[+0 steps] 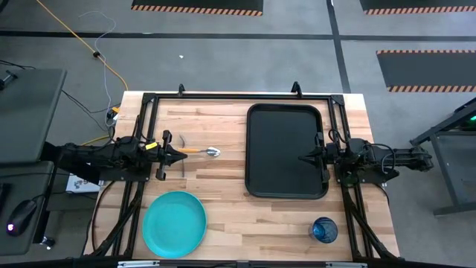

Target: Pick and place plate/cup/fork/spoon on tray

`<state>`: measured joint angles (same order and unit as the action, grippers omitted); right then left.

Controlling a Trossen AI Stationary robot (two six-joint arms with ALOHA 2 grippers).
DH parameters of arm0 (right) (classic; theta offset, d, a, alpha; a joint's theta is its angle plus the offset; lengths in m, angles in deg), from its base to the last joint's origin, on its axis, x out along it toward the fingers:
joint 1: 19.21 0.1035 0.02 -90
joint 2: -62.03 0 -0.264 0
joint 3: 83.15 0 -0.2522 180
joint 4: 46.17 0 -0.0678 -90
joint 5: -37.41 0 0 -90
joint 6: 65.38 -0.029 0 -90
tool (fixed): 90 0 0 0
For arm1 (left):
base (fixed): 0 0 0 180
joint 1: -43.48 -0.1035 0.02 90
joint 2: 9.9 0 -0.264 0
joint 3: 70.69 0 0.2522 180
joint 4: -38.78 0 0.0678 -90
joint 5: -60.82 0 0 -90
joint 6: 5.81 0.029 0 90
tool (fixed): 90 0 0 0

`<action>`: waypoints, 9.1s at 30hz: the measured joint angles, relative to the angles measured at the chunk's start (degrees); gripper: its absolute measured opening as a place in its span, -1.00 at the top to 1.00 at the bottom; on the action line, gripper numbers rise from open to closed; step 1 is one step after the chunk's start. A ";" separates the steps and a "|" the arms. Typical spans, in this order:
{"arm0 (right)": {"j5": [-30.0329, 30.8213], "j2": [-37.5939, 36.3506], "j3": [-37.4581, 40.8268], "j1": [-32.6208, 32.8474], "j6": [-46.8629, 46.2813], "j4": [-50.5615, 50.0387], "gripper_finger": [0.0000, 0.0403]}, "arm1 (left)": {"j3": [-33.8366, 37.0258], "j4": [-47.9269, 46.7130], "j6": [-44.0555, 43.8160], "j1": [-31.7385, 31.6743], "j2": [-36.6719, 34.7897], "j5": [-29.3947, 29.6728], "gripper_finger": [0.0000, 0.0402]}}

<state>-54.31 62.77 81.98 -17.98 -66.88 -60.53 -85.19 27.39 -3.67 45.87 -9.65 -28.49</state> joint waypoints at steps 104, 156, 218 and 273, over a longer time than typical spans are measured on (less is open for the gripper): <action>0.01 0.00 0.00 0.00 0.00 0.01 1.00 | 0.00 0.00 0.01 0.01 0.02 0.00 1.00; 0.00 0.00 0.00 0.00 0.00 0.01 1.00 | 0.00 0.02 0.00 0.00 0.00 0.00 1.00; 3.48 61.90 -60.71 13.77 -50.57 -52.65 0.58 | 0.00 0.02 0.00 0.02 0.02 0.00 1.00; -3.34 86.74 -68.24 49.07 -78.13 -67.82 0.57 | 0.00 0.00 0.02 0.01 0.01 0.00 1.00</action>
<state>-57.65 149.51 13.75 31.09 -145.00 -128.35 -85.19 27.39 -3.65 45.89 -9.64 -28.49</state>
